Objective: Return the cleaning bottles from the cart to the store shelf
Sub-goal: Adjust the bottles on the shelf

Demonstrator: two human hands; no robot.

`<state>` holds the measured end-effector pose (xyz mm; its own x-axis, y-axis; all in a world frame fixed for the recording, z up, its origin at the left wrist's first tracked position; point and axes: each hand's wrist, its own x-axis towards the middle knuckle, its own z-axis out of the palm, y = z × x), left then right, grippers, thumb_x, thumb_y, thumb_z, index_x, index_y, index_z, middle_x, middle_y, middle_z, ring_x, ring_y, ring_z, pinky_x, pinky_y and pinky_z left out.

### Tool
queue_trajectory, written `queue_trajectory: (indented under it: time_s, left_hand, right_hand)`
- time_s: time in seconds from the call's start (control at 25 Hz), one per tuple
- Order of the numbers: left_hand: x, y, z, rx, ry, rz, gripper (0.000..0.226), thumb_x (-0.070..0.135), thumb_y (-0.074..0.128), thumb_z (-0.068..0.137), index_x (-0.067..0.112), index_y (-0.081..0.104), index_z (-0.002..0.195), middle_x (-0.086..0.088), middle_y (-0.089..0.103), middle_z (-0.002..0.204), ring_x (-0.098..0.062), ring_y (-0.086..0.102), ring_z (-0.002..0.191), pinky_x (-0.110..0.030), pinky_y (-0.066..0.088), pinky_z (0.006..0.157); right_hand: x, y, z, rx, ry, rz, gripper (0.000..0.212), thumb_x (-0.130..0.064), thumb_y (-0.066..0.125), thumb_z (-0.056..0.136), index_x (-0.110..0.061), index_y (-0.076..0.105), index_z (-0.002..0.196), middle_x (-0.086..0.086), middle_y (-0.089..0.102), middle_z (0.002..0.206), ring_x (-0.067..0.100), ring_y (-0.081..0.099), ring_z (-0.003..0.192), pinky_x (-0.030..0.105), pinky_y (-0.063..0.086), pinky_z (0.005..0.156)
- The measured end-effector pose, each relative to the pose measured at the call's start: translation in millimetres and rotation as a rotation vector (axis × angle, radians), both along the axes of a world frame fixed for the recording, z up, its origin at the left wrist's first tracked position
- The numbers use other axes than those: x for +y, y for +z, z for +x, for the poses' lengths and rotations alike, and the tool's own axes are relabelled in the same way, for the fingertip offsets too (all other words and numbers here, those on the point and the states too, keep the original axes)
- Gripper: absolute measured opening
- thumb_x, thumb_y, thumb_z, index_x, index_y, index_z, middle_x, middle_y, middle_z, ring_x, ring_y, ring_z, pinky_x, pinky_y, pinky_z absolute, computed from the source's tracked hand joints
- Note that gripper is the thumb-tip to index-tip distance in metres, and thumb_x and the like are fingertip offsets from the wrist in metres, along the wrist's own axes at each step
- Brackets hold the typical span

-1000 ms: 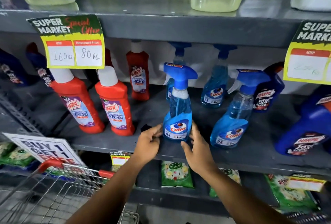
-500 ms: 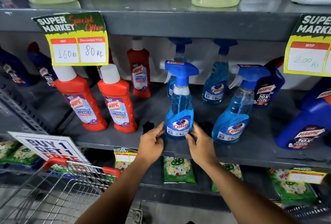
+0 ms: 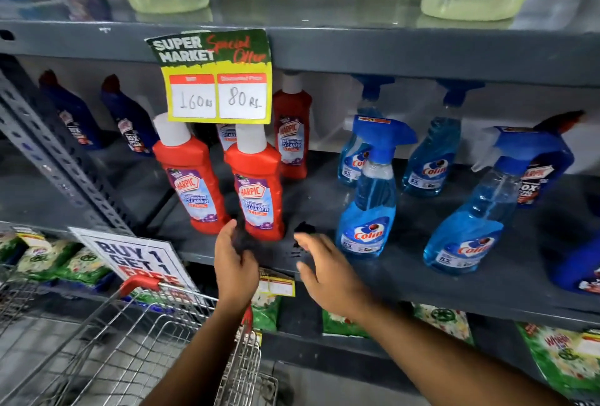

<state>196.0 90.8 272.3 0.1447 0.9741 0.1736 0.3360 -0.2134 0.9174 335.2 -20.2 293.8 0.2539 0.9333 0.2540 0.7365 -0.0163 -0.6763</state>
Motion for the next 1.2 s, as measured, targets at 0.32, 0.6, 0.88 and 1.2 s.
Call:
queue_trajectory:
  time_s: [0.32, 0.6, 0.88, 1.2]
  left_hand:
    - [28.0, 17.5, -1.5, 0.241, -0.313, 0.028, 0.076, 0.002, 0.038, 0.065, 0.02, 0.038, 0.139, -0.007, 0.057, 0.134, -0.025, 0.051, 0.121, -0.009, 0.031, 0.091]
    - [26.6, 3.2, -1.9, 0.361, -0.455, 0.174, 0.082, 0.001, 0.038, 0.063, 0.014, 0.028, 0.143, -0.015, 0.059, 0.13, -0.035, 0.055, 0.109, -0.034, 0.045, 0.096]
    - [26.6, 5.4, -4.1, 0.35, -0.489, 0.156, 0.081, 0.001, 0.037, 0.067, 0.016, 0.023, 0.145, -0.014, 0.06, 0.127, -0.032, 0.054, 0.106, -0.034, 0.046, 0.093]
    - [-11.3, -16.6, -9.3, 0.153, -0.245, 0.273, 0.049, 0.009, 0.041, 0.071, 0.006, 0.05, 0.119, -0.008, 0.049, 0.131, -0.027, 0.044, 0.126, -0.02, 0.027, 0.111]
  right_hand:
    - [77.4, -1.6, -6.9, 0.234, -0.17, -0.194, 0.043, -0.022, 0.059, 0.088, -0.019, 0.047, 0.129, 0.006, 0.064, 0.127, 0.025, 0.06, 0.116, 0.034, 0.047, 0.097]
    - [63.7, -14.5, 0.0, 0.19, -0.228, -0.141, 0.035, -0.024, 0.052, 0.092, -0.017, 0.046, 0.126, 0.008, 0.063, 0.127, 0.028, 0.06, 0.114, 0.038, 0.049, 0.095]
    - [65.1, -14.5, -1.2, 0.15, -0.252, -0.191, 0.032, -0.026, 0.05, 0.093, -0.016, 0.045, 0.123, 0.007, 0.061, 0.128, 0.027, 0.059, 0.114, 0.037, 0.049, 0.095]
    - [-3.1, -6.6, 4.2, 0.235, -0.137, -0.136, 0.051, -0.028, 0.05, 0.092, -0.024, 0.038, 0.141, -0.001, 0.047, 0.144, 0.008, 0.045, 0.131, 0.034, 0.038, 0.111]
